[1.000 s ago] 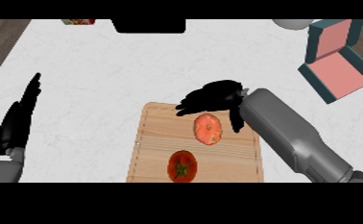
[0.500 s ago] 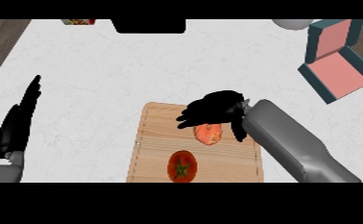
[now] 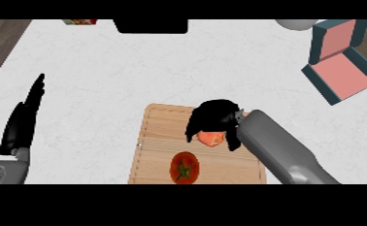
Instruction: Pick the squash from the cutting board and place it in the cardboard box
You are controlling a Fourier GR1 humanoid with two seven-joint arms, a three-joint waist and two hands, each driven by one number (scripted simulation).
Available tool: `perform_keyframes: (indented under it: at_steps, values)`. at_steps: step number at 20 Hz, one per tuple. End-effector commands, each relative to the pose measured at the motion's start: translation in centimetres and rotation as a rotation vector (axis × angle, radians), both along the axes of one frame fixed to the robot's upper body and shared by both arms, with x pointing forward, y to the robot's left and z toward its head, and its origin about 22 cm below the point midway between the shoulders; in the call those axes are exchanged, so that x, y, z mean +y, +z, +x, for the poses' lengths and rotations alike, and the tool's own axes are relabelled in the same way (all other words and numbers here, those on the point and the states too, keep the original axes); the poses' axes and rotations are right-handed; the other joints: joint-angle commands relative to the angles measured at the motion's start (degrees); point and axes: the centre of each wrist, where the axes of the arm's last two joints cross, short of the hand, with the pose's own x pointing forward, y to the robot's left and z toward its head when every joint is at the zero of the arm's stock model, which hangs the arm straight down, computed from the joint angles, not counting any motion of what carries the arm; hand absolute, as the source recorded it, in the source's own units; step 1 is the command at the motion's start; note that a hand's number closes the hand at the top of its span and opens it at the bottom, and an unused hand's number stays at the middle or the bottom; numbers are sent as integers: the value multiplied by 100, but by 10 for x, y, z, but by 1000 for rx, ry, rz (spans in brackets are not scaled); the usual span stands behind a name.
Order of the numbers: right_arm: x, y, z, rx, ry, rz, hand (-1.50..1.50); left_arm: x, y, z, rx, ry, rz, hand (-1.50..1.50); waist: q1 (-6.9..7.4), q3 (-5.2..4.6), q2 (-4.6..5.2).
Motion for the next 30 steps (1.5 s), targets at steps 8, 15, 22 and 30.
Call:
perform_keyframes:
  at_steps: [8, 15, 22, 30]
  values:
    - [-127, 4, 26, -187, -450, 115, 150, 16, 2, -15, 12, 58, 2, 0, -357, 14, -43]
    - [-363, 67, -15, -358, -1287, 15, 150, 32, -3, -30, 13, 145, -1, 0, -926, 40, -25]
    - [-475, 133, -91, -646, -1622, 128, 150, 6, 3, -17, -16, 29, -11, 0, -199, 40, 61]
    - [-497, 167, -107, -831, -1488, 399, 150, 8, 16, -6, 6, -16, -33, 0, 88, 26, 63]
